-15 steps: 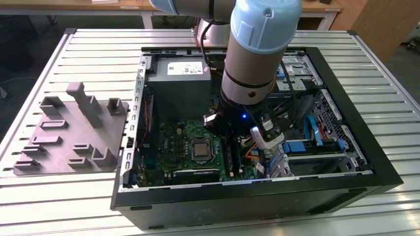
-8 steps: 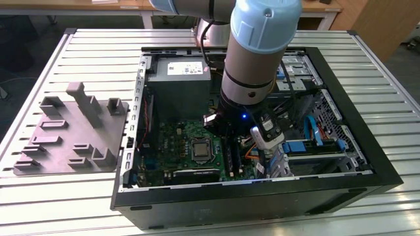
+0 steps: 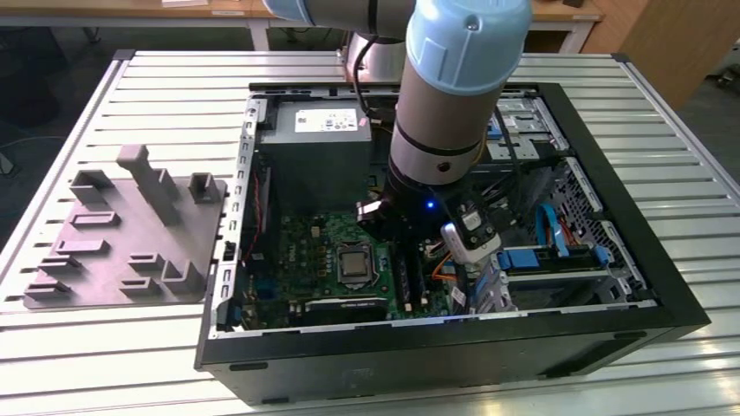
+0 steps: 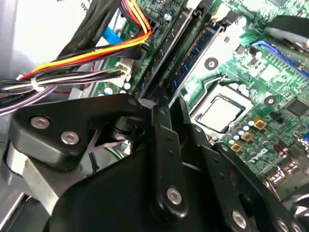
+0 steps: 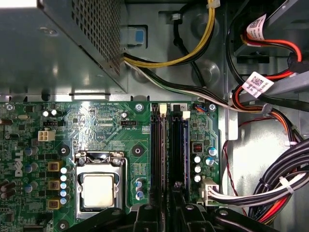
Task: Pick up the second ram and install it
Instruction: 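Insert the second ram into the second slot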
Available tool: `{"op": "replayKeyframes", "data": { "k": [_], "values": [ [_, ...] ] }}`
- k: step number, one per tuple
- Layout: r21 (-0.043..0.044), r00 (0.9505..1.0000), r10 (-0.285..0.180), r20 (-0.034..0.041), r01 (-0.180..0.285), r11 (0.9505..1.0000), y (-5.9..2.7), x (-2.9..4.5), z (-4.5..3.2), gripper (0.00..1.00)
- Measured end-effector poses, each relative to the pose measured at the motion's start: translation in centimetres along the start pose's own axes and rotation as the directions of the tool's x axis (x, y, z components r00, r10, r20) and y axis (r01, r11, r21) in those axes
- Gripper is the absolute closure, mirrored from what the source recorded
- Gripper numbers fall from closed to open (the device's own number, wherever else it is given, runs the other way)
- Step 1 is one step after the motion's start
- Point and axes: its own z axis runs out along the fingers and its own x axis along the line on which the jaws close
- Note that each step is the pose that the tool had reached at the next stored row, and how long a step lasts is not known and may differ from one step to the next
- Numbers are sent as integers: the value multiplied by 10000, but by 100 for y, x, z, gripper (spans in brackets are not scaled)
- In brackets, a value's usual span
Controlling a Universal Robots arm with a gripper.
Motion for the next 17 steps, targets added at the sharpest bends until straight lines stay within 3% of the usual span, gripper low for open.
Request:
{"op": "replayKeyframes", "data": {
  "k": [3,9,10,17],
  "values": [
    [2,10000,0,-1,0,10000,5,2,-96,75],
    [3,10000,0,0,0,10000,21,7,-364,75],
    [12,10000,0,0,0,10000,31,10,-520,75],
    [15,10000,0,0,0,10000,31,10,-521,75]
  ]
}}
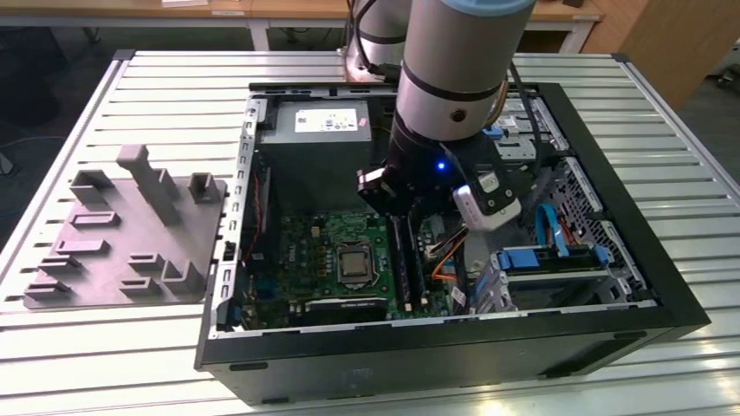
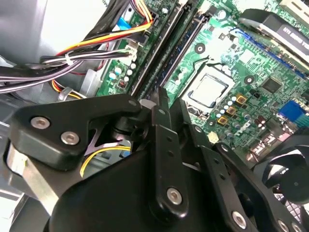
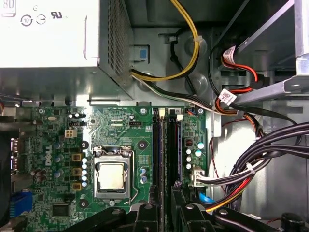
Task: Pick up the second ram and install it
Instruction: 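Insert the second ram into the second slot, then press down the second ram until it locks into place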
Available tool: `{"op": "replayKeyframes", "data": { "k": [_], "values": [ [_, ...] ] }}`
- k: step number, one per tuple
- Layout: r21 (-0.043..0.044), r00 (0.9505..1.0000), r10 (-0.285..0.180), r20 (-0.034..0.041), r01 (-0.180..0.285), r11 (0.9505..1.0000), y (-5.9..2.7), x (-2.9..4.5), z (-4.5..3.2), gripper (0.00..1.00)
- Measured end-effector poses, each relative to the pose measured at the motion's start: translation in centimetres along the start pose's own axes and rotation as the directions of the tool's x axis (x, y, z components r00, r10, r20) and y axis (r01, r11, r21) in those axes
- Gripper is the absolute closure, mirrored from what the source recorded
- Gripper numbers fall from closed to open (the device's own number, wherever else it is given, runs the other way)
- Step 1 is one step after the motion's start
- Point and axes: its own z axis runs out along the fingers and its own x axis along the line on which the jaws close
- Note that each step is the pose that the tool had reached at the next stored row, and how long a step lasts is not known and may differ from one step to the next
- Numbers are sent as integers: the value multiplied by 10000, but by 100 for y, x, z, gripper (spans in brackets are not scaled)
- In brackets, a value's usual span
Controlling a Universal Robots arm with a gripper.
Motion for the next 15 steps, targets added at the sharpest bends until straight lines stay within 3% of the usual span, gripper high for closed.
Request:
{"op": "replayKeyframes", "data": {
  "k": [12,15],
  "values": [
    [39,10000,1,1,-1,10000,0,0,-3,75],
    [42,10000,1,0,-1,10000,0,0,-3,83]
  ]
}}
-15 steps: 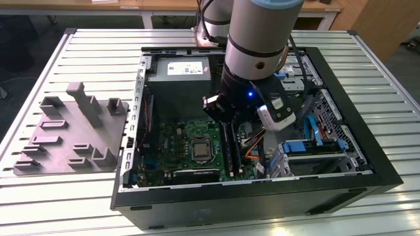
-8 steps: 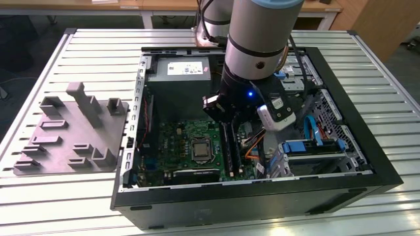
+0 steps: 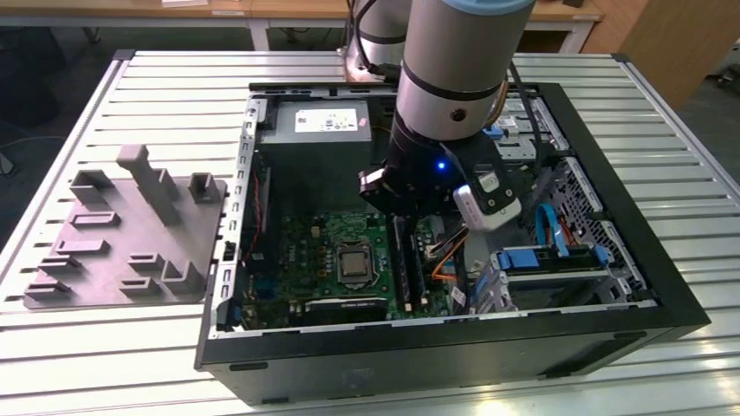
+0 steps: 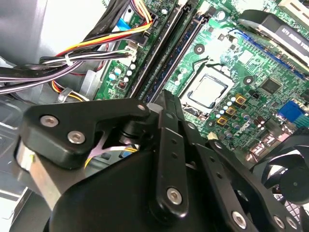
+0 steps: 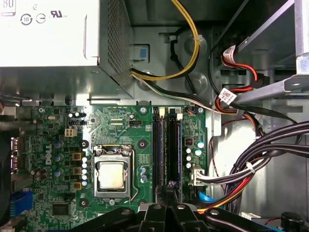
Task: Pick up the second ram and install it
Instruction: 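Press down the second ram until it locks into place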
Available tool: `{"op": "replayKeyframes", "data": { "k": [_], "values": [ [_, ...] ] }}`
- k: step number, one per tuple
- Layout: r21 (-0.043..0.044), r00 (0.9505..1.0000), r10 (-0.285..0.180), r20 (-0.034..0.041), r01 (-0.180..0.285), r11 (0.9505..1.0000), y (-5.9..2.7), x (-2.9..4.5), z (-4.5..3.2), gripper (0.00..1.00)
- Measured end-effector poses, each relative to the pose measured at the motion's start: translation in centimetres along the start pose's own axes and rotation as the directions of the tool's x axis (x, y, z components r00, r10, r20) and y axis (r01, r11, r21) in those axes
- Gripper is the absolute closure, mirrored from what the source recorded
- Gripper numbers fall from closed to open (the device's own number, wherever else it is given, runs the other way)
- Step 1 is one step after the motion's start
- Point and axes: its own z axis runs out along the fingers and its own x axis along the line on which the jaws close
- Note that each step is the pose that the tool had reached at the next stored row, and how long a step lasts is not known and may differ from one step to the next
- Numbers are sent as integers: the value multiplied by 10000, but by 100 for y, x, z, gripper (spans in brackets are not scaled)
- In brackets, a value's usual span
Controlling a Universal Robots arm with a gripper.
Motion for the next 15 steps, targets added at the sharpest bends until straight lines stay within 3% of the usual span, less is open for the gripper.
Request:
{"op": "replayKeyframes", "data": {
  "k": [1,7,15],
  "values": [
    [0,10000,0,0,0,10000,0,0,0,89],
    [-8,10000,0,5,0,10000,42,0,12,90],
    [-171,10000,-4,10,4,9999,161,2,69,90]
  ]
}}
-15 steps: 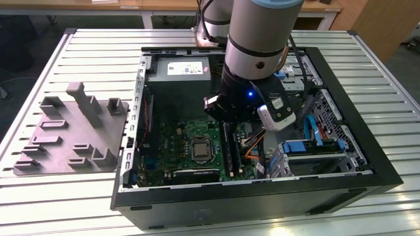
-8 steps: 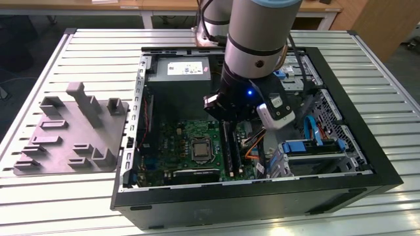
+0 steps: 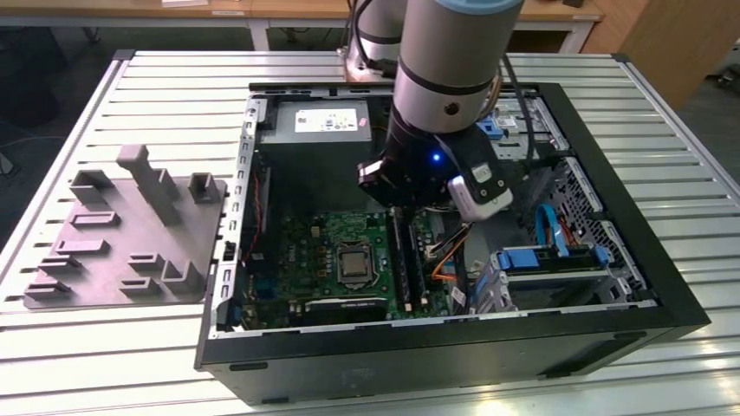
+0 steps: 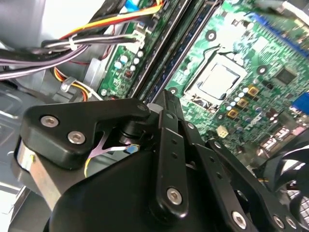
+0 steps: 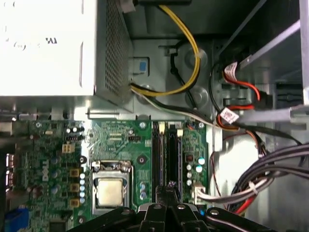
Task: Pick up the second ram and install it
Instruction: 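Press down the second ram until it locks into place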
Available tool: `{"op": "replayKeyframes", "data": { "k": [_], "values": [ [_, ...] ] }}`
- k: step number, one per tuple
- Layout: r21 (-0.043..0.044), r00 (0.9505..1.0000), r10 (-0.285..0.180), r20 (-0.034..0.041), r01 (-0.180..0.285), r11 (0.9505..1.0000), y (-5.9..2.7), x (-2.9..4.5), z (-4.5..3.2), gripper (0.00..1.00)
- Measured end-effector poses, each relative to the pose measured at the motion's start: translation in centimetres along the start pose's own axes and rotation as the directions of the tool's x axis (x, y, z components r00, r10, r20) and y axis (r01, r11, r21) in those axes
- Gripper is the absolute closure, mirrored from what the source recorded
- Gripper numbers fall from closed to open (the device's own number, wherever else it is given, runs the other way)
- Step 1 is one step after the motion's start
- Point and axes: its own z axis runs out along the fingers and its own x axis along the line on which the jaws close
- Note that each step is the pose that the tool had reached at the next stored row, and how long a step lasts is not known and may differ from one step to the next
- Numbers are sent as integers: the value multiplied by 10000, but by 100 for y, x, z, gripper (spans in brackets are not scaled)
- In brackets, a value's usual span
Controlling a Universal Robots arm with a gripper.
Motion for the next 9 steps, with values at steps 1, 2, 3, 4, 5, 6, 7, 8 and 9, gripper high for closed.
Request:
{"op": "replayKeyframes", "data": {
  "k": [1,2,3,4,5,6,7,8,9],
  "values": [
    [-24,10000,-1,0,1,10000,14,0,7,90],
    [-42,10000,0,0,0,10000,29,1,14,90],
    [-44,10000,-1,1,1,10000,48,1,20,90],
    [-45,10000,-1,1,1,10000,69,1,28,90],
    [-45,10000,-1,0,1,10000,90,1,34,90],
    [-46,10000,-1,0,1,10000,108,2,40,90],
    [-45,10000,-1,0,1,10000,119,2,45,90],
    [-33,10000,-1,1,1,10000,124,1,53,90],
    [-1,10000,-1,1,1,10000,128,1,62,90]
  ]
}}
